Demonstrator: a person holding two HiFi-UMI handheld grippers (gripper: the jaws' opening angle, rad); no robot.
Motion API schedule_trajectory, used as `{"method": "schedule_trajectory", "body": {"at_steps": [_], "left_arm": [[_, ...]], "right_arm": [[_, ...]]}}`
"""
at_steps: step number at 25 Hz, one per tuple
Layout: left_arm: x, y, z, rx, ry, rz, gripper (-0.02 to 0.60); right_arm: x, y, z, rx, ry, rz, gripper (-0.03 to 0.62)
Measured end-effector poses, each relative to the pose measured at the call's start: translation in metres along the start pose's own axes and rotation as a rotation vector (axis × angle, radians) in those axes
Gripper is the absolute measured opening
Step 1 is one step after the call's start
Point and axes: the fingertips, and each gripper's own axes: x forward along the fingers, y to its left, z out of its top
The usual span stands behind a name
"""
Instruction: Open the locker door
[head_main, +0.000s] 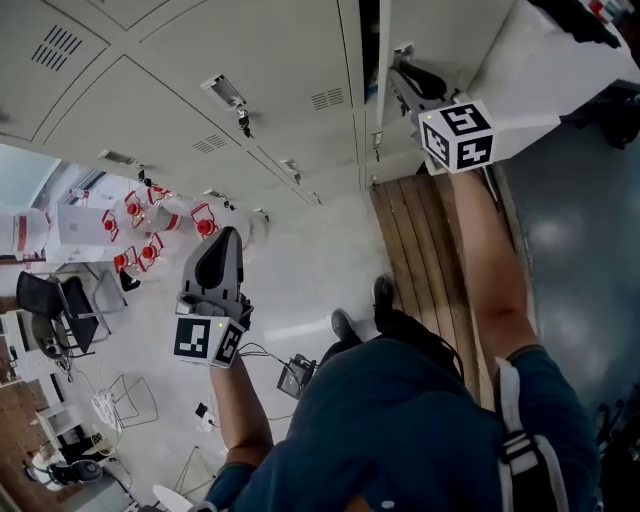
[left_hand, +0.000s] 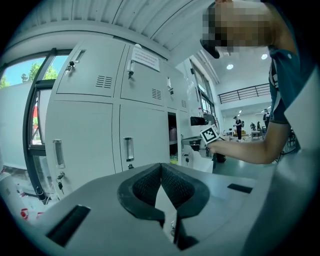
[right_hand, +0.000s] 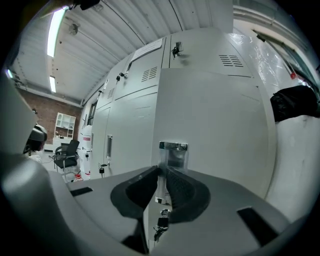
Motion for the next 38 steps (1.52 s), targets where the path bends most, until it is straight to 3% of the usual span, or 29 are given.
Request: {"method": "schedule_trajectory", "body": {"at_steps": [7,9,15,17,19,27,28,38], "left_arm": [[0.019,-0.017,0.005,0.018,-0.001,-0.06,0.017],[0.021,-0.021,0.006,0.022,-0.003,-0.071,0.017],[0.02,-0.025,0.009,0.026,-0.009,-0.092,0.017],[0.02,-0.025,0.008,0.024,-0.009,-0.096,0.017],[0.019,-0.025,0.008,0.023,-0.01,-0.099,0.017],[0.004,-0.009,0.006,0.014,-0.016,-0.075,0.017],[0.002,-0.006,0.005,0.011,-0.016,-0.069,0.017],[0.006,0.012,-0.004,-0.006,-0.017,-0.086,0.017]], "right_arm": [[-0.051,-0.002,-0.007,0.006,-0.009,0.02,0.069],[-0.063,-0.007,-0.008,0.007,-0.014,-0.005,0.039],[-0.097,-0.025,-0.004,-0.019,-0.024,-0.145,0.046],[-0.087,-0.016,-0.001,-0.015,-0.03,-0.172,0.185],[-0.063,-0.001,-0.002,-0.015,-0.014,-0.18,0.219],[-0.008,0.006,-0.005,-0.035,0.042,-0.375,0.231],[-0.006,0.005,-0.007,-0.031,0.052,-0.386,0.193],[-0.045,0.004,-0.015,0.032,0.024,-0.328,0.158]]}}
